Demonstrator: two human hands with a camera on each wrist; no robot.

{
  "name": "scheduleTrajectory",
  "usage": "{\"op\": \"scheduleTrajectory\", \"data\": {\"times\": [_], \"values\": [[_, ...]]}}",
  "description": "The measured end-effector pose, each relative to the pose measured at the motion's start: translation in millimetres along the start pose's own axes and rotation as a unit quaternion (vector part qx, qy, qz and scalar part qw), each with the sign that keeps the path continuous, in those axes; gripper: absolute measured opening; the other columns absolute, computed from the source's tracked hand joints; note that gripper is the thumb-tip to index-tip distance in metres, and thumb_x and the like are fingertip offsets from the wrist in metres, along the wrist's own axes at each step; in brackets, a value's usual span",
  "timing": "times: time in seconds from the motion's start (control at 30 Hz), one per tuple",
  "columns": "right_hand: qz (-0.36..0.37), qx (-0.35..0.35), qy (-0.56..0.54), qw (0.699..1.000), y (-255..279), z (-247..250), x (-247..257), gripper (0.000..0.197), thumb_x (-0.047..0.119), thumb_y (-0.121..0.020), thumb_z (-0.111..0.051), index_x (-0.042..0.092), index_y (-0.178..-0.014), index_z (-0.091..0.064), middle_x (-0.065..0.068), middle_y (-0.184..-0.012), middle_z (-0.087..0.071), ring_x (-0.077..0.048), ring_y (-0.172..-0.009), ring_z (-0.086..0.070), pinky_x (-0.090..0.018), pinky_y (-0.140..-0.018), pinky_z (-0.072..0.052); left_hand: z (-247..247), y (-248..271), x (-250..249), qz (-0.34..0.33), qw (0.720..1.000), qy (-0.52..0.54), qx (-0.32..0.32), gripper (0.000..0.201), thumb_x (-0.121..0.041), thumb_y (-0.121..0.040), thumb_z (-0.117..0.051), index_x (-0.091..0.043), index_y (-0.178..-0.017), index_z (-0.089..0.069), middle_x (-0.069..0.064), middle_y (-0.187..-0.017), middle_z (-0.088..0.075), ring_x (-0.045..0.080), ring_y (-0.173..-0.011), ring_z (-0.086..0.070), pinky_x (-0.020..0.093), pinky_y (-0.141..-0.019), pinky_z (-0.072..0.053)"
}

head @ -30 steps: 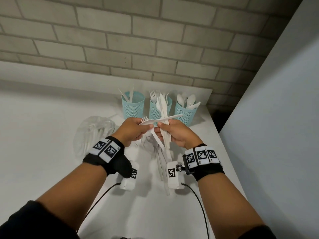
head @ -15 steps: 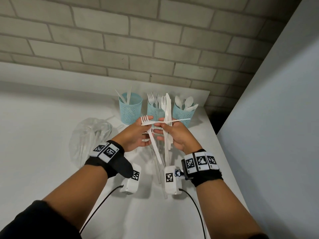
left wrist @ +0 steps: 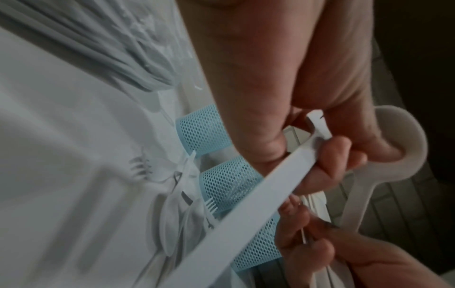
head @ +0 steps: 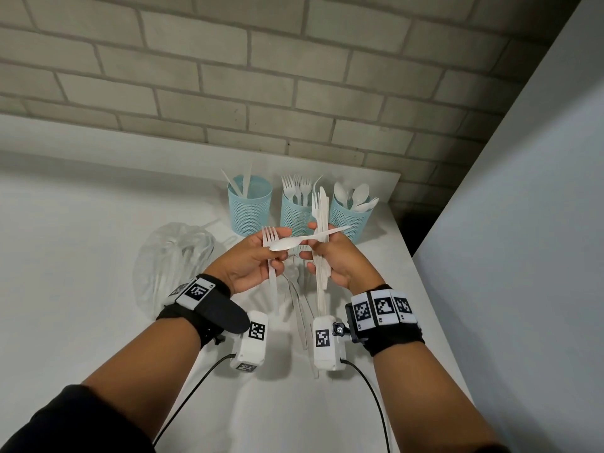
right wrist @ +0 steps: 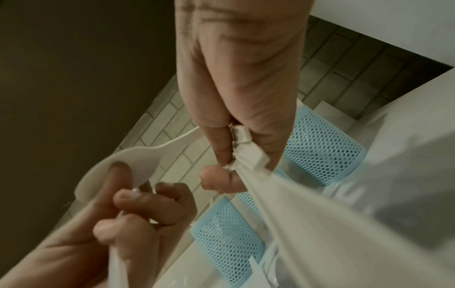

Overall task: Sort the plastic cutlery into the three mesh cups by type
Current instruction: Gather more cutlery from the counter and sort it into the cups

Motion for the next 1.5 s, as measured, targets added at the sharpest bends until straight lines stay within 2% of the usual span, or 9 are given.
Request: {"op": "scheduleTrajectory", "data": {"times": [0.23, 0.4, 0.53, 0.7, 0.83, 0.93, 1.23, 1.4, 1.5], "values": [[-0.03, 0.04, 0.004, 0.999, -2, 2, -10, 0.024, -0.005, -0.095, -0.042, 0.011, -0.11, -0.05, -0.006, -0.087, -0.065, -0.009, -0.053, -0.066, -0.02, -0.046, -0.052, -2, 0, -24, -0.068, 0.996, -0.043, -0.034, 0.034, 0.011, -0.089, -0.044, -0.011, -0.081, -0.069, 0.002, -0.072, -0.059, 0.008, -0.059, -0.047, 0.013, -0.043, -0.037], [-0.053, 0.04, -0.08, 0.995, -4, 9, -23, 0.017, -0.007, -0.095, -0.041, 0.001, -0.092, -0.056, -0.016, -0.098, -0.066, -0.024, -0.092, -0.067, -0.023, -0.06, -0.058, 24, -3, -43, -0.131, 0.979, 0.084, -0.133, 0.008, -0.016, -0.094, -0.052, -0.015, -0.089, -0.057, -0.004, -0.075, -0.052, 0.003, -0.055, -0.043, 0.012, -0.044, -0.035], [-0.065, 0.041, -0.156, 0.985, -3, 8, -24, 0.018, 0.0, -0.098, -0.037, -0.002, -0.091, -0.053, -0.017, -0.089, -0.066, -0.022, -0.078, -0.069, -0.027, -0.064, -0.06, 43, -9, -31, -0.086, 0.974, 0.085, -0.19, 0.019, -0.031, -0.094, -0.052, -0.015, -0.083, -0.053, -0.001, -0.07, -0.046, 0.008, -0.056, -0.045, 0.022, -0.051, -0.045], [-0.082, 0.059, -0.147, 0.984, -3, -6, -24, 0.02, 0.002, -0.099, -0.034, 0.001, -0.088, -0.051, -0.016, -0.09, -0.065, -0.028, -0.098, -0.062, -0.04, -0.089, -0.051, 34, -11, 6, 0.028, 0.97, 0.112, -0.212, 0.015, -0.025, -0.098, -0.048, -0.011, -0.094, -0.047, 0.009, -0.081, -0.051, 0.02, -0.074, -0.055, 0.036, -0.071, -0.053], [-0.099, 0.077, -0.064, 0.99, 3, -19, -27, 0.017, 0.002, -0.098, -0.038, -0.003, -0.097, -0.054, -0.015, -0.074, -0.068, -0.024, -0.063, -0.068, -0.036, -0.061, -0.057, 22, -15, 12, 0.026, 0.977, 0.103, -0.186, 0.005, -0.004, -0.097, -0.046, 0.0, -0.095, -0.049, 0.015, -0.087, -0.053, 0.018, -0.076, -0.056, 0.026, -0.065, -0.058], [-0.084, 0.084, 0.018, 0.993, 4, -24, -28, 0.026, 0.007, -0.099, -0.041, -0.01, -0.117, -0.048, -0.028, -0.088, -0.066, -0.028, -0.065, -0.066, -0.04, -0.061, -0.056, 22, -18, 8, -0.015, 0.978, 0.11, -0.176, 0.017, 0.002, -0.098, -0.038, 0.001, -0.114, -0.045, 0.015, -0.092, -0.055, 0.019, -0.083, -0.059, 0.034, -0.085, -0.051], [-0.069, 0.108, 0.009, 0.992, 6, -36, -33, 0.022, 0.014, -0.1, -0.039, 0.008, -0.093, -0.059, -0.009, -0.078, -0.065, -0.014, -0.061, -0.066, -0.03, -0.057, -0.057, 20, -14, -9, -0.072, 0.967, -0.14, -0.201, 0.023, -0.014, -0.1, -0.04, -0.005, -0.119, -0.049, 0.01, -0.074, -0.057, 0.014, -0.047, -0.057, 0.017, -0.034, -0.039], [-0.059, 0.081, 0.002, 0.995, 6, -38, -31, 0.019, 0.008, -0.099, -0.04, 0.007, -0.089, -0.056, -0.009, -0.072, -0.054, -0.014, -0.058, -0.054, -0.021, -0.044, -0.049, 16, -19, -5, -0.075, 0.961, -0.184, -0.191, 0.031, -0.025, -0.1, -0.039, -0.013, -0.129, -0.042, 0.015, -0.112, -0.061, 0.016, -0.073, -0.06, 0.019, -0.043, -0.045], [-0.04, 0.055, 0.005, 0.998, 3, -36, -25, 0.017, 0.006, -0.098, -0.042, 0.002, -0.103, -0.057, -0.012, -0.076, -0.059, -0.02, -0.065, -0.058, -0.029, -0.057, -0.054, 6, -15, 16, 0.008, 0.98, -0.121, -0.157, 0.039, -0.043, -0.097, -0.04, -0.017, -0.126, -0.039, 0.008, -0.095, -0.06, 0.014, -0.061, -0.06, 0.027, -0.05, -0.051]]}}
Point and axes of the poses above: each hand's wrist, its own y-axis away from the middle knuckle, its own z-axis out of the back of the hand, x = y × z, the point moved 10 cm from there along -y, towards the middle knuckle
